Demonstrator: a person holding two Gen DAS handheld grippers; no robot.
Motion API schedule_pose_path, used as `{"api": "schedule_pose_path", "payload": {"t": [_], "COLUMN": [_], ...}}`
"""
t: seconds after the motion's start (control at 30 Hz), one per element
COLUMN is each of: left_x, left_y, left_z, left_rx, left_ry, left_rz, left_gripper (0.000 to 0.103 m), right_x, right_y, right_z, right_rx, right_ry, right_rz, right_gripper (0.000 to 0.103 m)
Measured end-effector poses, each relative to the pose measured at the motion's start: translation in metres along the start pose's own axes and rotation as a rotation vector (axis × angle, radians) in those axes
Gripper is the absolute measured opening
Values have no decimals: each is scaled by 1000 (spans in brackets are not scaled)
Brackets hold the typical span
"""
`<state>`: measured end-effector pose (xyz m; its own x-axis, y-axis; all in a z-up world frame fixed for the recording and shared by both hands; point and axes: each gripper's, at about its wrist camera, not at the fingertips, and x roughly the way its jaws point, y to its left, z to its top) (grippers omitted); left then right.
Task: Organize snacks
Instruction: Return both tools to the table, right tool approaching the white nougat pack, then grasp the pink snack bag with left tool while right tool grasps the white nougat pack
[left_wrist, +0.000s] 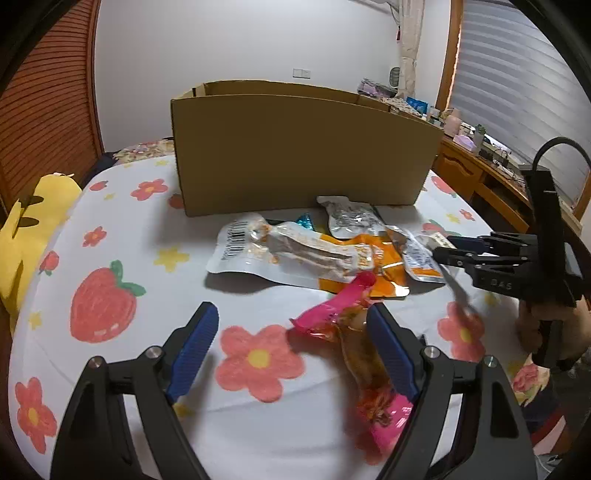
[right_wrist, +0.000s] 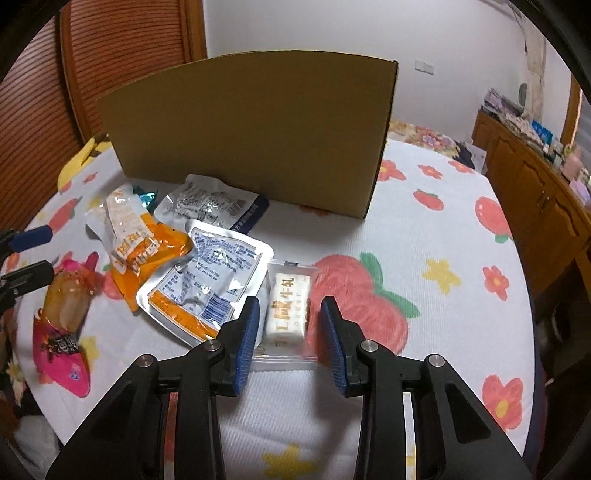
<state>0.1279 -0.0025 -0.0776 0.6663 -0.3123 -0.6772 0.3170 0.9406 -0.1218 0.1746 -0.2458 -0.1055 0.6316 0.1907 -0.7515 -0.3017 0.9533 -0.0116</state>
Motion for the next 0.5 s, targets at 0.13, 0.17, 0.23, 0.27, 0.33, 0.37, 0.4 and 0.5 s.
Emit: {"api": "schedule_pose_path", "payload": {"t": [0.13,0.17,0.23,0.27,0.33,0.37,0.4,0.5], "left_x": [-3,-3,-2,-2,0,1,2,4], "left_y": [-7,-9,-14,-16,-21,-22,-24,-28], "left_z": [-2,-2,-3,-2,-2,-2,-2,-4], "left_rx": [-4,-8,-12,-12,-16,-20,-26,-35], "left_ry": [7,11,18,22,30,34,40,53], "left_rz": [-27,-37,-50,-56,-65,-69,-77,-79], "left_gripper": [83,83,83,83,83,83,83,83], "right_x": [1,1,1,1,1,1,1,2], "right_y": [0,0,0,1,1,1,1,0], "right_z": [0,0,0,0,0,0,0,0], "right_rx": [2,4,1,0,1,2,4,7], "right_ry": [-2,-2,-3,-3,-3,-3,-3,-3], "right_rz": [0,0,-3,-5,-5,-4,-3,0], "right_gripper": [33,33,33,33,33,33,33,33]}}
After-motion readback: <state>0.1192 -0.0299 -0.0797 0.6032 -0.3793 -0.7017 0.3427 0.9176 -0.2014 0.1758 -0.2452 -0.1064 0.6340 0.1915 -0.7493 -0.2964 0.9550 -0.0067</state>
